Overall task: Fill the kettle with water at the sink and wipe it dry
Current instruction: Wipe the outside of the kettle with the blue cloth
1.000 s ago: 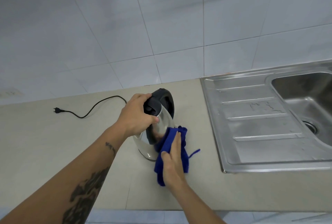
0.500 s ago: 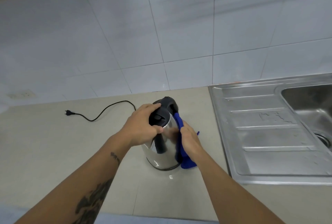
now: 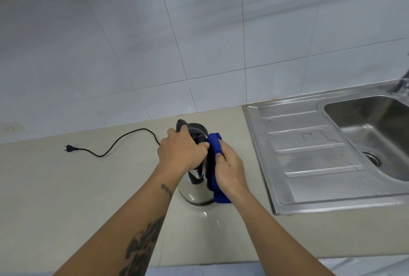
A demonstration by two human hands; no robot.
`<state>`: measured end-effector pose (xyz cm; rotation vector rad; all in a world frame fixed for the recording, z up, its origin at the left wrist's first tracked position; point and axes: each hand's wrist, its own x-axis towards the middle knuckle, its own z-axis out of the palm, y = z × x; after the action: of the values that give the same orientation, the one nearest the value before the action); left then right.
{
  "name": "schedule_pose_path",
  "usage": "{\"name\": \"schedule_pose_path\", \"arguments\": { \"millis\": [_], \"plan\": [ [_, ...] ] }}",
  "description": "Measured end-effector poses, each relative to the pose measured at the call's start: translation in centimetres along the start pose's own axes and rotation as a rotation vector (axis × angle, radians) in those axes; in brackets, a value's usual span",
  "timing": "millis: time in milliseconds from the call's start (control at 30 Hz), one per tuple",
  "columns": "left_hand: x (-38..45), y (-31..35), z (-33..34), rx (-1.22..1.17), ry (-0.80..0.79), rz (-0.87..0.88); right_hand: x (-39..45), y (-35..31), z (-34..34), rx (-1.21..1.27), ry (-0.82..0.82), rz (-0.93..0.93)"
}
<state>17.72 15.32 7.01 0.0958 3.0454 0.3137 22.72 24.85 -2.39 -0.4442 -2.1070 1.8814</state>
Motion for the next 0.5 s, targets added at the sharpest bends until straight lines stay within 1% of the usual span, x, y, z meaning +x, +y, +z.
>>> {"name": "schedule_pose_path", "arguments": {
  "millis": [33, 100, 133, 200, 233, 267, 300, 400, 500],
  "plan": [
    [0.2, -0.1, -0.4, 0.008, -0.027, 0.015, -0.2, -0.2, -0.2, -0.012, -0.009, -0.034],
    [0.7, -1.0, -1.5, 0.000, -0.073, 0.100, -0.4, 0.3, -0.4, -0.043, -0.014, -0.033],
    [1.0, -1.7, -2.2, -0.013, -0.119, 0.160, -0.4, 0.9, -0.4, -0.062, -0.012, -0.001],
    [1.7, -3.6, -3.5, -0.012, -0.261, 0.267, -0.5, 1.9, -0.6, -0.101, -0.024, 0.101],
    [1.9, -4.4, -3.9, 0.020, -0.326, 0.307, -0.6, 2.2, -0.7, -0.114, -0.039, 0.150],
    [2.2, -5.2, -4.3, 0.077, -0.360, 0.350, -0.7, 2.5, -0.8, -0.121, -0.049, 0.180],
    [2.6, -5.7, -4.4, 0.158, -0.364, 0.397, -0.7, 2.6, -0.9, -0.120, -0.051, 0.196],
    [3.9, -6.6, -4.1, 0.388, -0.259, 0.608, -0.8, 2.0, -0.7, -0.101, -0.020, 0.191],
    [5.2, -6.9, -3.3, 0.396, -0.216, 0.791, -1.1, 0.0, -0.4, -0.111, 0.002, 0.076]
  ]
}}
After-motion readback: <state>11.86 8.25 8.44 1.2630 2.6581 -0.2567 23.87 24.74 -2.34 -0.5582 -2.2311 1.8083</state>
